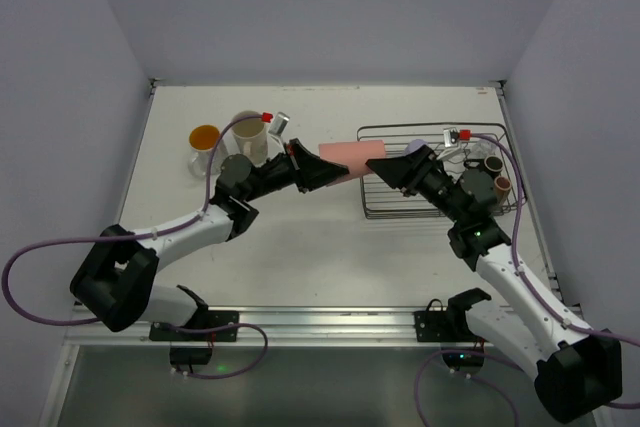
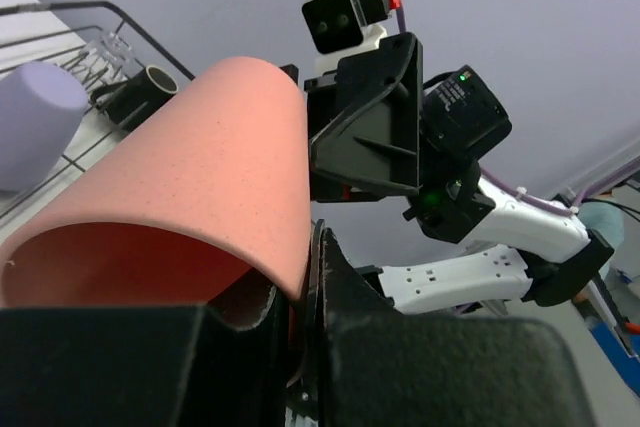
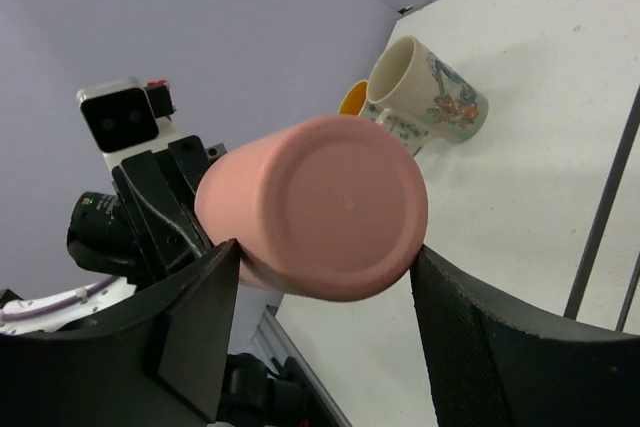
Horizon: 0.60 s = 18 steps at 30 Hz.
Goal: Unload the cups from the dish rack
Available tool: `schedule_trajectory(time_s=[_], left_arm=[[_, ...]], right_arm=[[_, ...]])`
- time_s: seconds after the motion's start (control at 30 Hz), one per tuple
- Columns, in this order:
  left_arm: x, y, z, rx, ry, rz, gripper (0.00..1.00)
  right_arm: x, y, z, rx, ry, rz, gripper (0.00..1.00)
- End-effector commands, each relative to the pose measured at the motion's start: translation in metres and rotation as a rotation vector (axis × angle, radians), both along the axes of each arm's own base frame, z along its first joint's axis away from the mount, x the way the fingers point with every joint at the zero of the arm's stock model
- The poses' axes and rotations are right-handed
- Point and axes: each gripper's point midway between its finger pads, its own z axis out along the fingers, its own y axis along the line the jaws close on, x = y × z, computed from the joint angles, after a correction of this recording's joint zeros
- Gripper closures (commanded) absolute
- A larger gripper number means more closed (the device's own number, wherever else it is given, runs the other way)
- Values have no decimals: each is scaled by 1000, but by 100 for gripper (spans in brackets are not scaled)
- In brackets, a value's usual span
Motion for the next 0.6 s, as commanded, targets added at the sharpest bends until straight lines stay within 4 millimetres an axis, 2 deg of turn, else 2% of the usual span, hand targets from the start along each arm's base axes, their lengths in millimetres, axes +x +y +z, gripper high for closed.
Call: schedule_trajectory(time_s=[0.0,0.03,0.07,0.1,0.13,0.17,0.2,0.23,0.27,0.3,0.33,0.37,0.4,0.43,0.47,0.5,0.53,0.57], left_arm=[[3,4,22,-29,-94,68,100],[4,6,28,-24,-125,88,100],[7,7,29,-8,-136,109,100],[23,8,24,53,-85,176,100],[32,14,29,109,-139,244,100],[42,19,26,168,-136,301,100],[62,30,25,260,-94,412,100],[75,39,23,352,-137,483,100],[82,51,1,488,-84,528,100],[98,63,24,517,-106,631,100],[110,71,11,624,-110,674,100],[111,81,-4,728,-75,686,100],[120,88,11,755,-92,744,100],[128,91,-1,833,-98,750,100],[128,98,-17,927,-68,744,100],[136,104,-9,960,-71,790,100],[145,105,-27,1040,-63,777,100],[144,110,-44,1118,-33,752,100]], right_arm=[[-5,11,-2,-20,-37,64,39],[-3,11,-4,-31,-27,55,15],[0,8,-13,-54,16,35,5],[3,4,-18,-85,21,9,1],[8,-3,-14,-103,15,-44,1],[8,-8,-23,-133,51,-66,1],[9,-13,-25,-166,44,-90,1],[11,-21,-22,-178,33,-138,1],[11,-25,-25,-196,36,-157,1],[12,-29,-26,-208,30,-175,1],[11,-35,-27,-217,32,-206,1],[12,-39,-28,-236,24,-225,1],[12,-42,-29,-250,19,-240,1],[12,-44,-27,-260,16,-250,1],[13,-48,-31,-290,17,-263,1],[13,-49,-30,-301,8,-266,1],[14,-50,-24,-304,-9,-270,1],[13,-51,-30,-338,5,-267,1]])
